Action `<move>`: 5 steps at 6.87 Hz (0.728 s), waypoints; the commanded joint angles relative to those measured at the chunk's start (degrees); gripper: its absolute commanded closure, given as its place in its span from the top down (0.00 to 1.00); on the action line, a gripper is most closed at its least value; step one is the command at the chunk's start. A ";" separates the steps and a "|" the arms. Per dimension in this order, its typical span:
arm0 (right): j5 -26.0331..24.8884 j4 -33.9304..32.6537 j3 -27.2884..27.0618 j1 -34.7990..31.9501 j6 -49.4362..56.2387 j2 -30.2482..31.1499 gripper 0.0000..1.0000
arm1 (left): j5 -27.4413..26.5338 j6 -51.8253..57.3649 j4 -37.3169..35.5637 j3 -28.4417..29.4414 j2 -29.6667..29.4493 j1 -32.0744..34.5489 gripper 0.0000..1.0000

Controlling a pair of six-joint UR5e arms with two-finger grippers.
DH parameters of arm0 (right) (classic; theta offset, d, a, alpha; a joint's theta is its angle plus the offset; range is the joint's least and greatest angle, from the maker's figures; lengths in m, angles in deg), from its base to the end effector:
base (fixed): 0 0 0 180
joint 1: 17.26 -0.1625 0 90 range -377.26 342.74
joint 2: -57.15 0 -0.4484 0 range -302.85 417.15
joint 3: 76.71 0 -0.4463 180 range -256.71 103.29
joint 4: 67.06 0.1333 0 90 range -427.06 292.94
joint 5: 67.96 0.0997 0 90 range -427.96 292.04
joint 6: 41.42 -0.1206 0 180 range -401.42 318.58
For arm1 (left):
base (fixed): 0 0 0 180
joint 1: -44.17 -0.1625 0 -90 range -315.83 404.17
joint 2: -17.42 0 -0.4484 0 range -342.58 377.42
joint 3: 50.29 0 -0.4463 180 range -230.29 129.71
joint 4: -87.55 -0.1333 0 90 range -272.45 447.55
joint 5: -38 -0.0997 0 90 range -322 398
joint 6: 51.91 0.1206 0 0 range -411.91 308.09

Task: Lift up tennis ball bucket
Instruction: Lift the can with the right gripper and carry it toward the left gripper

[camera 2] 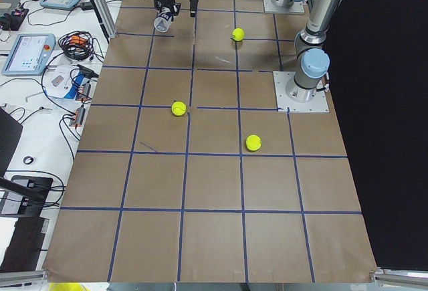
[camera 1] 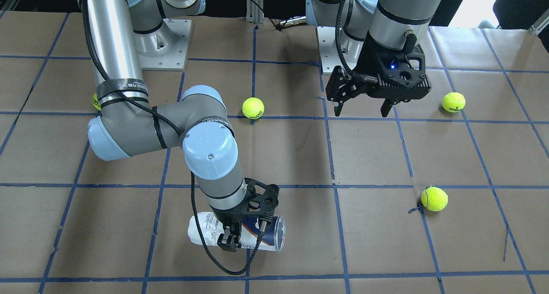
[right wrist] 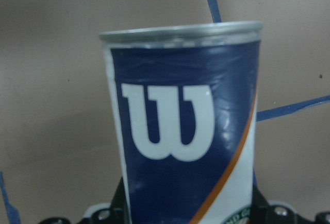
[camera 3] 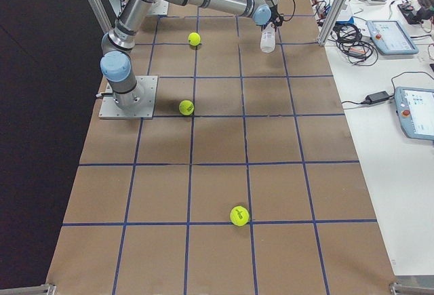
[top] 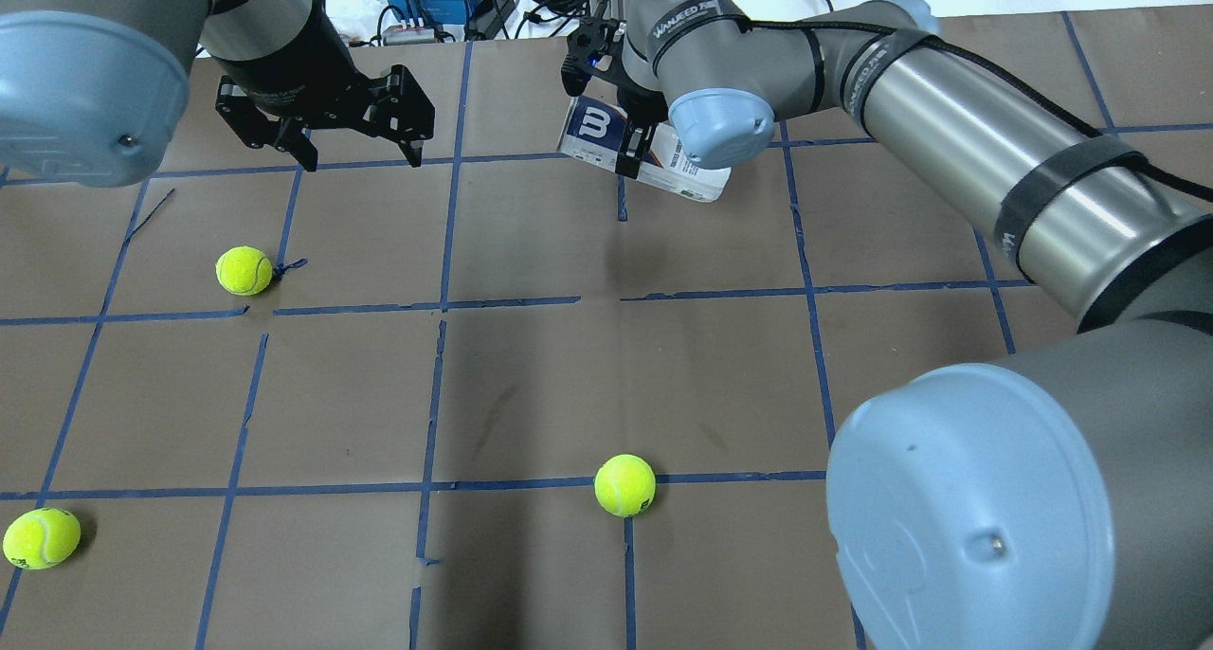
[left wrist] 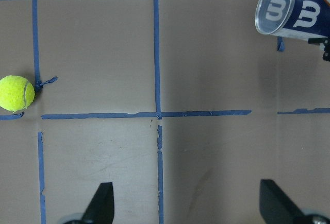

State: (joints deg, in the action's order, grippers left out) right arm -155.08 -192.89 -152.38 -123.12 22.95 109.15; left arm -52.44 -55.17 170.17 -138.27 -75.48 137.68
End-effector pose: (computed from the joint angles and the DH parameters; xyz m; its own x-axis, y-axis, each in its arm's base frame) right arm 0.3548 -0.7388 0.2399 -0.1734 -0.9703 0.1687 -0.9791 0.1515 -0.1354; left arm -0.1677 -0.5724 0.4949 -1.0000 0.0039 -0.0012 0.0040 0.9935 -0.1135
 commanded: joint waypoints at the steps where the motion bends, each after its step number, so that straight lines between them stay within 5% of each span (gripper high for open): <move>1: -1.56 -0.65 -0.09 -0.74 3.21 -1.45 0.73 | 0.00 0.00 0.00 0.00 0.00 0.00 1.00; 4: -1.49 -0.73 -0.70 -2.86 2.69 -2.34 0.81 | 0.00 0.00 0.00 0.00 0.00 0.00 1.00; 5: -1.30 -0.91 -1.84 -2.94 2.95 -2.60 0.93 | -0.09 0.00 0.00 0.00 0.00 0.00 1.00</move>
State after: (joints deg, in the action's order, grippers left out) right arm -156.79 -193.63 -153.16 -125.85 25.71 106.94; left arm -52.46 -55.17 170.17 -138.27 -75.48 137.69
